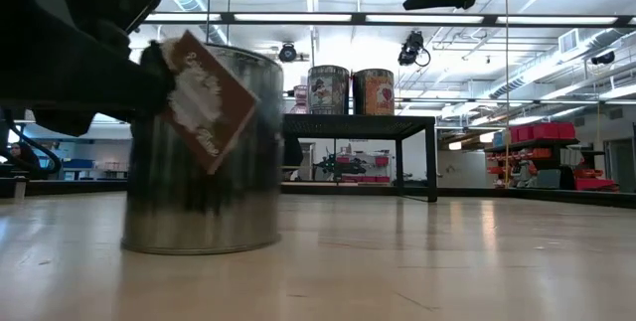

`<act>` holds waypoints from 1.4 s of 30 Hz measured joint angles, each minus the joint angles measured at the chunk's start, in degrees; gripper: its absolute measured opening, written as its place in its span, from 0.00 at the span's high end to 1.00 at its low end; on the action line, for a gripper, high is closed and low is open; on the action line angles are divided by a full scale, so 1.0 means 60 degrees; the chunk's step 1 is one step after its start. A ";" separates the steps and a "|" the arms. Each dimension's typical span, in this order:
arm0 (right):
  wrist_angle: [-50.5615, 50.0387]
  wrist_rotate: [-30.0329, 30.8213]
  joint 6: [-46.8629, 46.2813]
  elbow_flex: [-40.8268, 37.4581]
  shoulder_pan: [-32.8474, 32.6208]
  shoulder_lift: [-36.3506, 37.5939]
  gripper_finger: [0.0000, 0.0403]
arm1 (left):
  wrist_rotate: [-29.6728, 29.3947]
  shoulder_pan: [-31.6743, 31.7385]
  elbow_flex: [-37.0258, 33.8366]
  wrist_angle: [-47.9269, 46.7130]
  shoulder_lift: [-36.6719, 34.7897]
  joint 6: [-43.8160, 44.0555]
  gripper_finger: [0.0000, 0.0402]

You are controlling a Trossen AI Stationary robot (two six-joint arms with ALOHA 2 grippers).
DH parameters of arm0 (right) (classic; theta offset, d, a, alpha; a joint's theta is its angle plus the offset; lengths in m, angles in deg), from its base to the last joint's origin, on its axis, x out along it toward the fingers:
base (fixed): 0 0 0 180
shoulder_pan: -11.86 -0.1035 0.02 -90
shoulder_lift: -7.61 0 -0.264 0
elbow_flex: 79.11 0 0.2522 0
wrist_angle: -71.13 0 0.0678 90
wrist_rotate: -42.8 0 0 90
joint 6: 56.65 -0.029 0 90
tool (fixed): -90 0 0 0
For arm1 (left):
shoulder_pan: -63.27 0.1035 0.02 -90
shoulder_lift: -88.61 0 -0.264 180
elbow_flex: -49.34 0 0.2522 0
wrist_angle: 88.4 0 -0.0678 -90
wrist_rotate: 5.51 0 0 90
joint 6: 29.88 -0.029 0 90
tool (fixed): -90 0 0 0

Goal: Pick & Place candle stick holders
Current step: Align the silver scented candle with the silver scented candles on the shelf

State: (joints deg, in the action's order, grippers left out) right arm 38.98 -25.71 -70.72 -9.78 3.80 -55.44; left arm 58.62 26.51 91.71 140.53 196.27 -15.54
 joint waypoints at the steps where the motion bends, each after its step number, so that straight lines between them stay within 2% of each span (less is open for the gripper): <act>1: 0.0004 0.0000 0.0000 0.0002 0.0000 0.0000 0.03 | -0.0098 0.0000 0.0083 0.0049 0.0093 -0.0029 0.02; 6: 0.0082 0.0000 0.0002 0.0000 0.0000 0.0004 0.03 | -0.0321 0.0000 0.0361 0.0281 0.0556 -0.0255 0.04; 23: 0.0430 0.0000 0.0000 0.0002 0.0000 0.0004 0.03 | -0.0048 0.0055 0.0504 0.0252 0.0587 -0.0402 0.09; 32: 0.0430 0.0000 0.0001 0.0000 0.0000 0.0004 0.03 | 0.0008 0.0117 0.0501 0.0394 0.0598 -0.0236 0.02; 38: 0.0430 0.0000 0.0000 0.0000 0.0000 0.0004 0.03 | -0.0178 0.0090 0.0501 0.0821 0.0598 -0.0285 0.01; 42: 0.0428 0.0000 0.0000 0.0000 0.0003 0.0004 0.03 | 0.0214 0.0209 0.0501 0.0999 0.0598 -0.0669 0.01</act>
State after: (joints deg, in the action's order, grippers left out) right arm 41.55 -25.71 -70.72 -9.78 3.82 -55.41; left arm 59.90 27.77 94.71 146.53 199.85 -19.55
